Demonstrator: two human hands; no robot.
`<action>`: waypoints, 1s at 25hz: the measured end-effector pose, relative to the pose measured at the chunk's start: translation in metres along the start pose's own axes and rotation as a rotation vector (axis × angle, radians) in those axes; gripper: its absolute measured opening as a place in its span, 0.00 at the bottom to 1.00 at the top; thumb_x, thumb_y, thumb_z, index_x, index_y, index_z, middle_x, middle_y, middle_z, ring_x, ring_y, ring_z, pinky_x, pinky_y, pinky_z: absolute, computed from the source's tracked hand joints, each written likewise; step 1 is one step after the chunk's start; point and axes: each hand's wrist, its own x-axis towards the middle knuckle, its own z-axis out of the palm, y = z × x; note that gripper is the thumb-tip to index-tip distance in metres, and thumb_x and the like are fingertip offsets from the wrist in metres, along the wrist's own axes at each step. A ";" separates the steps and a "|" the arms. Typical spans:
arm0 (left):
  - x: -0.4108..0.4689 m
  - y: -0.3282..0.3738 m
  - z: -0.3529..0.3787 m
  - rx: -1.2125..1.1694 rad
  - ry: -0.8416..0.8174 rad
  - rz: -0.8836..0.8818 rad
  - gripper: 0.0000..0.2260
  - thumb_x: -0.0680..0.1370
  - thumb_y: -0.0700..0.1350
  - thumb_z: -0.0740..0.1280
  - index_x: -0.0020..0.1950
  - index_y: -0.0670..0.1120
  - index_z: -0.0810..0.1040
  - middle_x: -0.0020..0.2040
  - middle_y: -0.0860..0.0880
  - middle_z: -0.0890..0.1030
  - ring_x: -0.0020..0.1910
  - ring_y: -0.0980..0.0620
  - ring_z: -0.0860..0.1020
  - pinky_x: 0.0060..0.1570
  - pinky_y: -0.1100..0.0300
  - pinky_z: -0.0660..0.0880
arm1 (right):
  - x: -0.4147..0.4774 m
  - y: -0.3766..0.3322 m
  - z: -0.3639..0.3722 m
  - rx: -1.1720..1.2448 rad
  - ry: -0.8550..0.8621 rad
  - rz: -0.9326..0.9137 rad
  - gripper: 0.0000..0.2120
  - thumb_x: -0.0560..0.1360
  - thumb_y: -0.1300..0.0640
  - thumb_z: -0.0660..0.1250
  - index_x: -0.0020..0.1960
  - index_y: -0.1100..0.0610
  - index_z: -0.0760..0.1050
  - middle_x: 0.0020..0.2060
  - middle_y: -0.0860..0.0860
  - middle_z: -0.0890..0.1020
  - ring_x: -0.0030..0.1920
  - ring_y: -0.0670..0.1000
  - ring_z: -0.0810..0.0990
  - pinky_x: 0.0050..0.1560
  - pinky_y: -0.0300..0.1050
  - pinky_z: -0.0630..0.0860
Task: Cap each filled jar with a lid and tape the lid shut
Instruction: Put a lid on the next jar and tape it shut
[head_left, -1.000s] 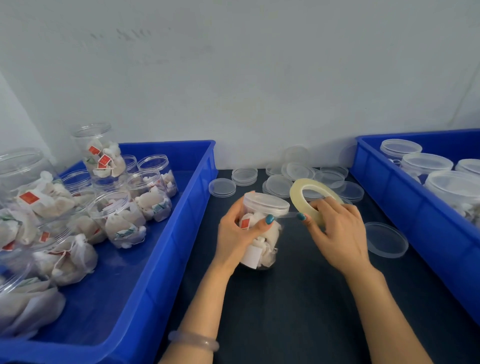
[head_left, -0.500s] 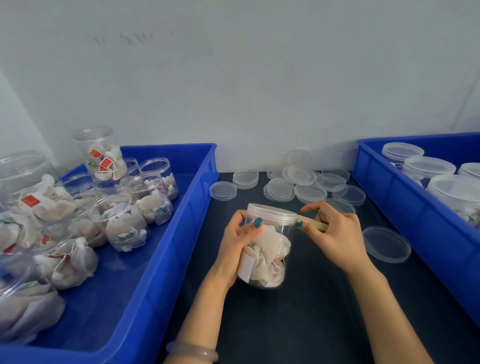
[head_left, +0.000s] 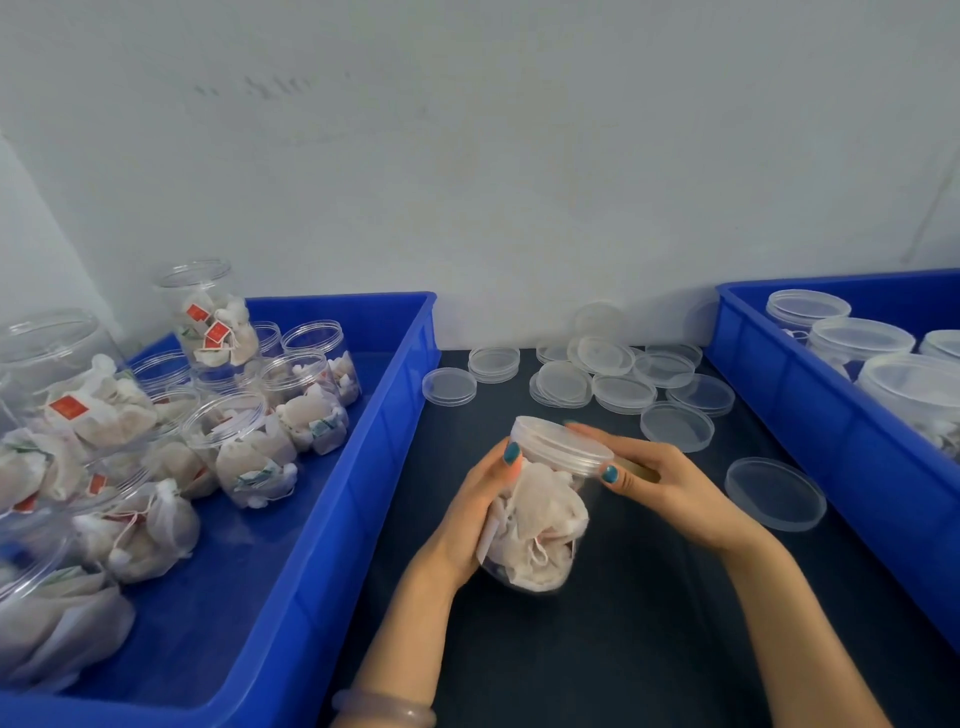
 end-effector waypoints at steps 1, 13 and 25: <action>0.001 0.001 0.002 0.050 0.035 0.043 0.32 0.62 0.75 0.71 0.59 0.59 0.82 0.60 0.53 0.83 0.61 0.53 0.80 0.59 0.58 0.77 | -0.001 -0.001 0.000 0.025 0.011 -0.015 0.35 0.63 0.23 0.67 0.66 0.36 0.73 0.65 0.31 0.75 0.69 0.37 0.71 0.69 0.41 0.70; 0.006 -0.015 0.014 0.641 0.355 0.302 0.44 0.60 0.66 0.78 0.72 0.63 0.62 0.64 0.65 0.75 0.63 0.65 0.73 0.59 0.62 0.75 | 0.001 -0.006 0.014 -0.402 0.241 -0.037 0.22 0.69 0.21 0.49 0.62 0.15 0.55 0.51 0.30 0.79 0.53 0.37 0.76 0.51 0.42 0.72; 0.009 -0.006 0.000 0.135 0.336 0.158 0.29 0.63 0.46 0.83 0.59 0.61 0.75 0.50 0.67 0.81 0.50 0.69 0.79 0.42 0.72 0.76 | -0.004 0.003 0.002 -0.752 0.554 -0.093 0.32 0.76 0.28 0.40 0.59 0.42 0.76 0.21 0.43 0.70 0.33 0.45 0.71 0.51 0.46 0.60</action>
